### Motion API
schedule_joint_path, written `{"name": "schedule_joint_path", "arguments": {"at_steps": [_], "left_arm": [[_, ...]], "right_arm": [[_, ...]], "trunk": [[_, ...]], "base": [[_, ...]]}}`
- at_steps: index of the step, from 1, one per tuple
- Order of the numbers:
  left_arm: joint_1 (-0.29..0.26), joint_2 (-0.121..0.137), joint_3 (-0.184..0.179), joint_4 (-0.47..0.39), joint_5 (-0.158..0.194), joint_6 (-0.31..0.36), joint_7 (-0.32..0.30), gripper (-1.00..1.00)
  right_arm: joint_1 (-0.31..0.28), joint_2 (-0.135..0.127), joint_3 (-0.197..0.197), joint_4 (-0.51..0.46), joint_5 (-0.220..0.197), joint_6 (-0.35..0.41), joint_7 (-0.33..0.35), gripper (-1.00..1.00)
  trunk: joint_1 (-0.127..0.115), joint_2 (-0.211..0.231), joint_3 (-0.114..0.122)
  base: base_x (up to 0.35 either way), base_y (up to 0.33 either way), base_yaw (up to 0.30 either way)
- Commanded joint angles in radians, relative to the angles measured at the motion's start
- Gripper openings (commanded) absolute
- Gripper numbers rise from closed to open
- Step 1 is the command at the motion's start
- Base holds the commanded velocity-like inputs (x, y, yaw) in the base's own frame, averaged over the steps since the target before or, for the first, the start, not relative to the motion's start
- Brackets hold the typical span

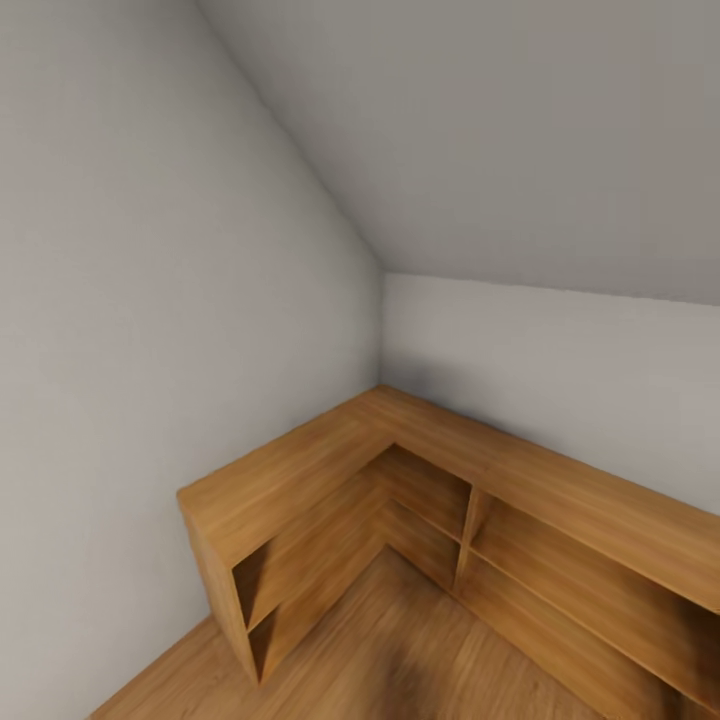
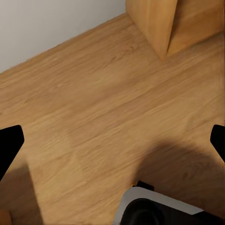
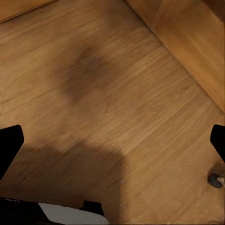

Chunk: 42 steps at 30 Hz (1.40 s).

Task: In the bedroom, organize the workspace by keeping the computer under the desk, ensuring the monitor is on the desk, placing the keyboard on the desk next to the monitor, placing the mouse on the desk next to the keyboard, moving the folder from the swivel chair onto the desk next to the mouse, stacking the notebook on top of the folder with the pen on top of the notebook, and positioning the swivel chair next to the desk.

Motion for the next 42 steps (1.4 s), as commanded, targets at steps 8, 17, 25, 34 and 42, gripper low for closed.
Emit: {"name": "schedule_joint_path", "arguments": {"at_steps": [8, 17, 25, 34, 42], "left_arm": [[0.000, 0.002, -0.009, -0.008, 0.003, 0.094, 0.005, 1.00], [0.000, 0.024, -0.009, -0.102, 0.003, 0.377, -0.003, 1.00], [0.000, 0.029, -0.009, -0.123, 0.002, 0.445, -0.046, 1.00], [0.000, 0.028, -0.009, -0.124, 0.002, 0.445, -0.052, 1.00], [0.000, 0.027, -0.009, -0.125, 0.002, 0.441, -0.052, 1.00]], "right_arm": [[-0.001, 0.006, 0.012, 0.009, -0.005, 0.054, 0.064, 1.00], [-0.001, 0.005, 0.013, 0.012, -0.002, 0.077, 0.078, 1.00], [-0.001, 0.005, 0.013, 0.011, -0.002, 0.078, 0.079, 1.00], [-0.001, 0.005, 0.013, 0.011, -0.001, 0.077, 0.082, 1.00], [-0.001, 0.005, 0.015, 0.011, 0.001, 0.076, 0.082, 1.00]], "trunk": [[0.000, -0.001, -0.004], [0.000, -0.001, -0.012], [0.000, -0.001, -0.020], [0.000, -0.001, -0.030], [0.000, -0.001, -0.037]], "base": [[0.025, 0.000, -0.264], [0.171, 0.000, -0.214], [0.304, 0.000, -0.196], [0.303, 0.000, -0.172], [0.031, 0.000, -0.211]]}}
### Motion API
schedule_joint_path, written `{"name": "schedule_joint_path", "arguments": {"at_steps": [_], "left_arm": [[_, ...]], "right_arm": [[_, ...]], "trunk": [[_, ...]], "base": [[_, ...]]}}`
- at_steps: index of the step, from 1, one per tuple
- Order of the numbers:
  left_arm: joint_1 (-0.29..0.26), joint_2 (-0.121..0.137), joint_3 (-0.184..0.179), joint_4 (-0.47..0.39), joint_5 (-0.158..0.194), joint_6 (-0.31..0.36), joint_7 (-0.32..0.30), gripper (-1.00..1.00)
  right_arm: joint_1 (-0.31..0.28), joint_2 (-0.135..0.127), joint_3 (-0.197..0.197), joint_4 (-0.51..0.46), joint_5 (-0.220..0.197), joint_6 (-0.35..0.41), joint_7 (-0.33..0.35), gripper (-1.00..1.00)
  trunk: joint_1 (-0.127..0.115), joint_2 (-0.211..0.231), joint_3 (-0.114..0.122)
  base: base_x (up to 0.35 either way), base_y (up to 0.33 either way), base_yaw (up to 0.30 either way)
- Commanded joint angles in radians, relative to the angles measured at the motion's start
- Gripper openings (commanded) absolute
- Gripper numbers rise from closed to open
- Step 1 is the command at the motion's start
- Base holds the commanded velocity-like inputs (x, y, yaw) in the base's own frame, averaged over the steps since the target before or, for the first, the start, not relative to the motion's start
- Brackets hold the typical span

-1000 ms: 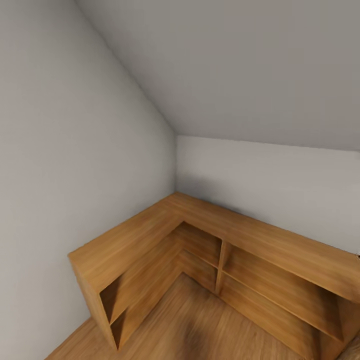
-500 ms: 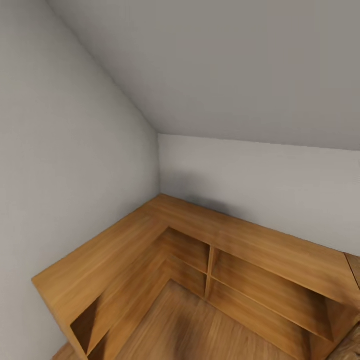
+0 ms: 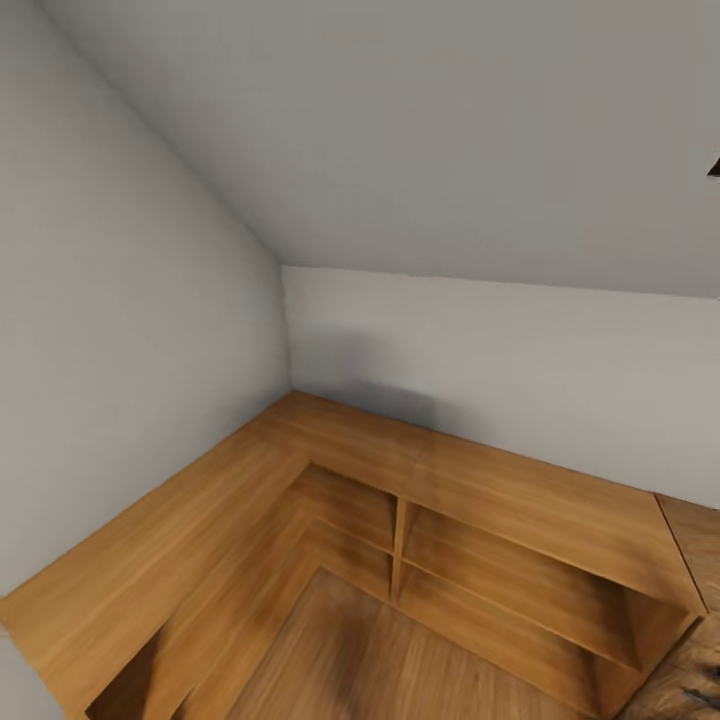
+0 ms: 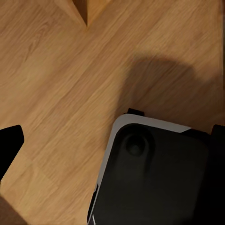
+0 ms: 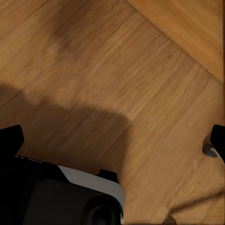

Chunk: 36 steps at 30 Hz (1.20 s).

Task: In the bedroom, organize the workspace by keeping the computer under the desk, ensuring the monitor is on the desk, placing the keyboard on the desk next to the monitor, placing the mouse on the desk next to the keyboard, moving the folder from the swivel chair onto the desk next to the mouse, stacking the notebook on top of the folder with the pen on top of the notebook, and positioning the swivel chair next to the desk.

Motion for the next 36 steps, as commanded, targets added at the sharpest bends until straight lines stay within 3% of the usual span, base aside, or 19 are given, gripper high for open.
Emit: {"name": "schedule_joint_path", "arguments": {"at_steps": [1, 36], "left_arm": [[-0.001, 0.000, -0.009, 0.000, 0.004, -0.003, 0.007, 1.00], [-0.001, -0.001, -0.009, 0.000, 0.004, -0.029, 0.007, 1.00]], "right_arm": [[-0.001, 0.001, 0.009, 0.002, -0.009, -0.004, -0.002, 1.00], [-0.001, -0.001, 0.009, 0.001, -0.004, -0.008, -0.002, 1.00]], "trunk": [[0.001, -0.002, -0.003], [0.001, -0.002, -0.006]], "base": [[0.009, 0.000, -0.237], [0.001, 0.000, -0.269]]}}
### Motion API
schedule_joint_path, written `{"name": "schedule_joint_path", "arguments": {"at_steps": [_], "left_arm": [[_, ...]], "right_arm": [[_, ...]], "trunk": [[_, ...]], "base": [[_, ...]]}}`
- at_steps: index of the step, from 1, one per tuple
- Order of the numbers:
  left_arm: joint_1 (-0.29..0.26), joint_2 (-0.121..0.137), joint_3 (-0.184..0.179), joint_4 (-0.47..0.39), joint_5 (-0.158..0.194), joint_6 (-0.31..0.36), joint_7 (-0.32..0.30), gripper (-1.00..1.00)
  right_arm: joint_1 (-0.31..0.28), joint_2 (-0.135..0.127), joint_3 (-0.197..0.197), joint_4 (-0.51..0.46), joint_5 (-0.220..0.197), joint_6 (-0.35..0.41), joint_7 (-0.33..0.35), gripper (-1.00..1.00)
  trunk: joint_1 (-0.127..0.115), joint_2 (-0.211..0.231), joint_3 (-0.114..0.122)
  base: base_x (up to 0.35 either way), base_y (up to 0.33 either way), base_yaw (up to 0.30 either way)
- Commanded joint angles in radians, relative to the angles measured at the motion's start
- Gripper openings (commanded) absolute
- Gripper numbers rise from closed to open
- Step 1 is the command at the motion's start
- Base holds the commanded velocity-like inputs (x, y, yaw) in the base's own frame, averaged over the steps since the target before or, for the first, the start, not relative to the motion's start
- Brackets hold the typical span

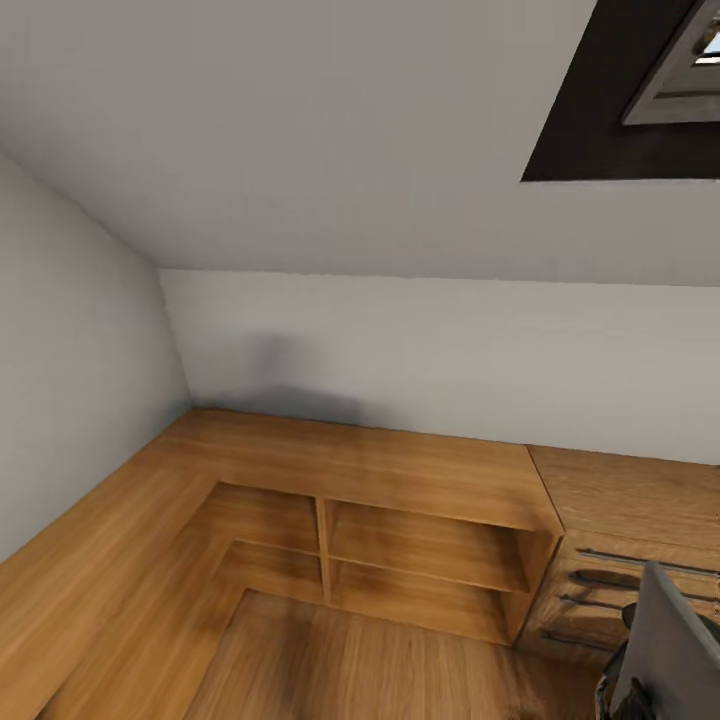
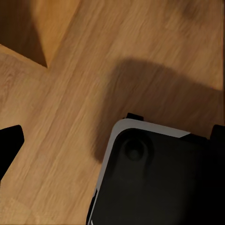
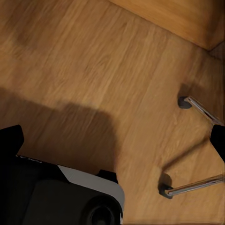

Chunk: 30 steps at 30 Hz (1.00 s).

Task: In the bedroom, organize the workspace by keeping the computer under the desk, ensuring the monitor is on the desk, placing the keyboard on the desk next to the monitor, placing the mouse on the desk next to the keyboard, moving the folder from the swivel chair onto the desk next to the mouse, stacking the notebook on top of the folder with the pen on top of the notebook, and positioning the swivel chair next to the desk.

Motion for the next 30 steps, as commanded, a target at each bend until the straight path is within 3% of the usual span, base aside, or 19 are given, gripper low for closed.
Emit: {"name": "schedule_joint_path", "arguments": {"at_steps": [1, 15, 30], "left_arm": [[-0.001, 0.000, -0.009, 0.000, 0.004, -0.003, 0.007, 1.00], [-0.001, 0.000, -0.009, 0.000, 0.004, -0.003, 0.007, 1.00], [-0.001, 0.002, -0.008, 0.000, 0.004, -0.004, 0.007, 1.00]], "right_arm": [[-0.001, 0.001, 0.009, 0.002, -0.009, -0.004, -0.002, 1.00], [-0.001, 0.001, 0.009, 0.002, -0.009, -0.006, -0.002, 1.00], [-0.001, 0.001, 0.010, 0.002, -0.009, -0.006, -0.002, 1.00]], "trunk": [[0.001, -0.002, -0.002], [0.001, -0.002, -0.002], [0.001, -0.002, -0.002]], "base": [[0.000, 0.000, -0.275], [0.005, 0.032, -0.275], [0.136, 0.264, -0.275]]}}
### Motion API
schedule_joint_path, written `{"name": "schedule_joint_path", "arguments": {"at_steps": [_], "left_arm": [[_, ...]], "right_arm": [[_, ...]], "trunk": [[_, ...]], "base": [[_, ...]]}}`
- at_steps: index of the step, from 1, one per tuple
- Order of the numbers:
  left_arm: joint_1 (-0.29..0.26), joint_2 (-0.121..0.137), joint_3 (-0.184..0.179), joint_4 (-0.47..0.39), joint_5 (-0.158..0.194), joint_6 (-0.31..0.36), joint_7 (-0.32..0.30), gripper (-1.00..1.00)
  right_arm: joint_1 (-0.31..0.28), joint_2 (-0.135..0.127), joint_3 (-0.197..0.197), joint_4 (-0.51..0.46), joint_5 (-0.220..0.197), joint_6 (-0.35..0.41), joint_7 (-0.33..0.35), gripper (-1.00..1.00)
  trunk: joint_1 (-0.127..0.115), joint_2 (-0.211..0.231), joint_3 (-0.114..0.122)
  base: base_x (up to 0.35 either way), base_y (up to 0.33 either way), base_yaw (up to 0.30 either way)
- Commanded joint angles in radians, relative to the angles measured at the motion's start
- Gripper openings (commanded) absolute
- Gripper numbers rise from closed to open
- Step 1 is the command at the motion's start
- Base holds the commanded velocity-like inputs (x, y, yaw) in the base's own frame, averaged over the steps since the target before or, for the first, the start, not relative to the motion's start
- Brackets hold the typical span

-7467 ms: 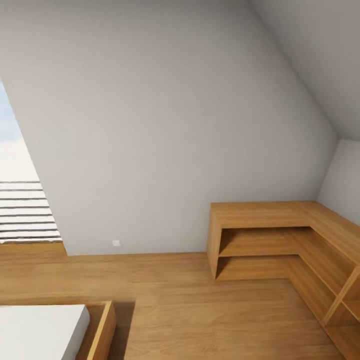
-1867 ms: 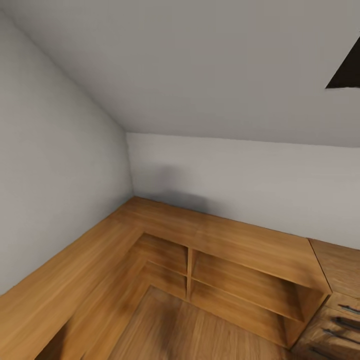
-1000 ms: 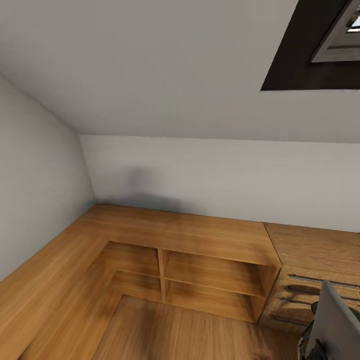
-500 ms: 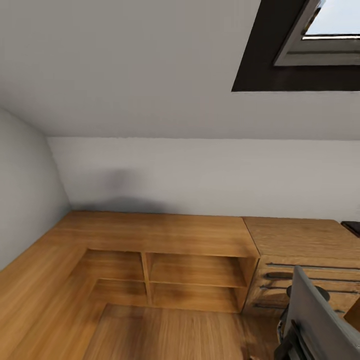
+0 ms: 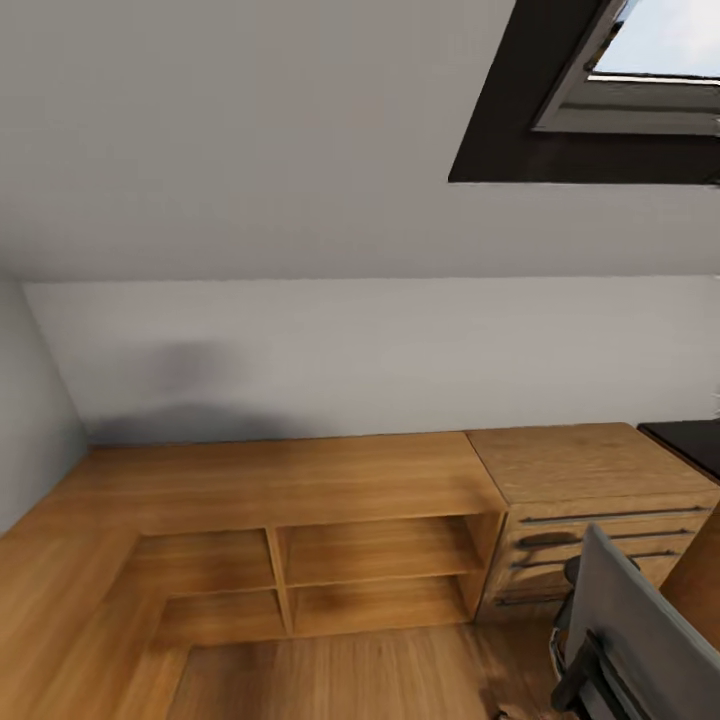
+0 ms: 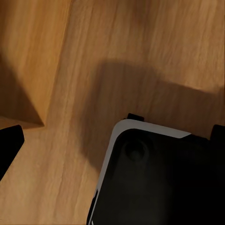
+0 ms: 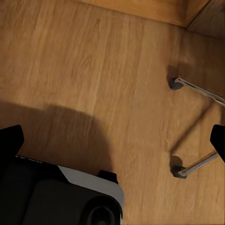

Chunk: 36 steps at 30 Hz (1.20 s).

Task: In the bedroom, organize the workspace by keeping the computer under the desk, ensuring the monitor is on the desk, placing the keyboard on the desk next to the monitor, placing the mouse on the desk next to the keyboard, moving the folder from the swivel chair onto the desk next to the mouse, stacking the notebook on top of the folder with the pen on top of the notebook, and positioning the swivel chair next to the desk.

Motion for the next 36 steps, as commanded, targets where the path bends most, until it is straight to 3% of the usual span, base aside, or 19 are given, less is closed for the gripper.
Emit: {"name": "schedule_joint_path", "arguments": {"at_steps": [1, 36], "left_arm": [[-0.001, 0.000, -0.009, 0.000, 0.004, -0.002, 0.007, 1.00], [-0.001, -0.001, -0.009, 0.000, 0.005, -0.002, 0.007, 1.00]], "right_arm": [[-0.001, 0.001, 0.009, 0.002, -0.009, -0.004, -0.002, 1.00], [-0.001, 0.001, 0.009, 0.002, -0.009, -0.004, -0.002, 1.00]], "trunk": [[0.001, -0.002, -0.002], [0.001, -0.002, -0.002]], "base": [[0.130, 0.220, -0.275], [0.019, 0.018, -0.275]]}}
